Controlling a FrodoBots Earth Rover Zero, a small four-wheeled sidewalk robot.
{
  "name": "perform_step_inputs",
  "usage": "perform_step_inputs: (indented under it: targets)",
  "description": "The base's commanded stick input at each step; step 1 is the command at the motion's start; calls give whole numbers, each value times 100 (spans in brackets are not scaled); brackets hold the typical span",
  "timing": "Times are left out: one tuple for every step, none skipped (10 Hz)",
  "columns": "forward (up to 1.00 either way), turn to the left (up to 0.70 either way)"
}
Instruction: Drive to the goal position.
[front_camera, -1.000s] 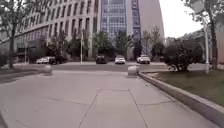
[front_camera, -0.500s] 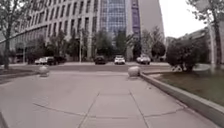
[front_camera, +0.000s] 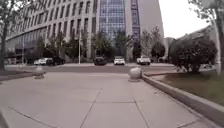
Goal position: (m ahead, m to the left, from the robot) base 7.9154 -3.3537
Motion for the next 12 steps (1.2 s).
perform_step_inputs:
  targets:
    - [70, 0]
    - [70, 0]
    - [70, 0]
    - [70, 0]
    - [70, 0]
    - [70, 0]
    - [70, 0]
    - [70, 0]
    - [70, 0]
    - [70, 0]
    - [70, 0]
    - [70, 0]
